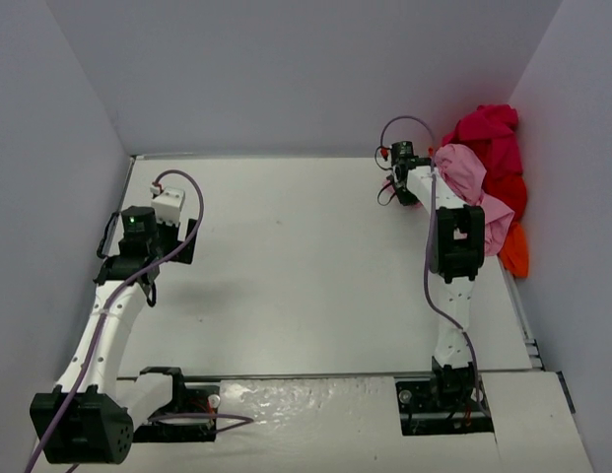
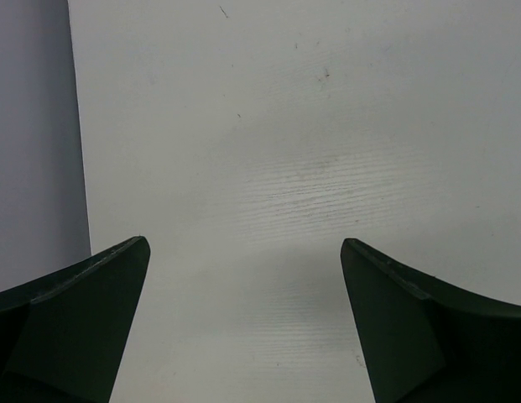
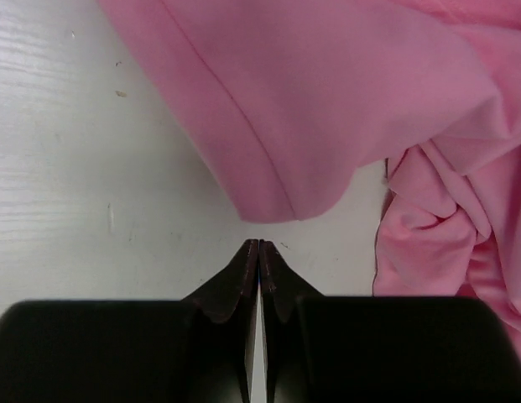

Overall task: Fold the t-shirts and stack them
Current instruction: Grab the tshirt from the pile

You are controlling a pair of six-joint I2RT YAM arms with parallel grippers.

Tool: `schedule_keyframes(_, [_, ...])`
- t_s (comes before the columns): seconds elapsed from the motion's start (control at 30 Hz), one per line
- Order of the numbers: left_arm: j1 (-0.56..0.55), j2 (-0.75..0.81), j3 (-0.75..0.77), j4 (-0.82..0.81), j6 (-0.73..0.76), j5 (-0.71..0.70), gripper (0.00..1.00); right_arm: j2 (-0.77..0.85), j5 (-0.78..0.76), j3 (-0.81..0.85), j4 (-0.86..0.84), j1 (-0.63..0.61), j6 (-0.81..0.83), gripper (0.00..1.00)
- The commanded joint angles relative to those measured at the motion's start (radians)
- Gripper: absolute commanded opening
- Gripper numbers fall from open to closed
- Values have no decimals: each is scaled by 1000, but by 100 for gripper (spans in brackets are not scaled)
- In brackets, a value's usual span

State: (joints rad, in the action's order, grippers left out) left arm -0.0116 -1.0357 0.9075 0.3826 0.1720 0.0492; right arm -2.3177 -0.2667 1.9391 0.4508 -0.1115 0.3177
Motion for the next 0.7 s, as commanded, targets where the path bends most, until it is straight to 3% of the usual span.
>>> schedule_keyframes(0.0, [5,8,6,-75,9,-21,97,-16,-52,37,5,-7,-3,0])
schedule_keyframes(0.1, [5,3,-2,-79,12,-26,97,-13,-31,29,5,-8,-1,0])
schedule_keyframes(0.17, [6,0,-5,-79,12,-26,97,-8,-32,30,5,-7,-1,7])
schedule_keyframes(0.27, [6,-2,-4,-79,11,-26,97,12,-22,28,3,-8,1,57])
schedule_keyframes(0.3, [6,-1,-4,-79,11,-26,97,15,-20,28,3,-8,-1,60])
schedule_keyframes(0.5, [5,2,-16,-87,9,-34,97,29,-27,32,2,-10,-1,75])
schedule_keyframes(0.6, [5,2,-27,-96,11,-32,97,6,-31,51,5,-11,5,70])
schedule_keyframes(0.67, [5,-1,-24,-93,14,-37,97,-14,-34,71,5,-12,12,61])
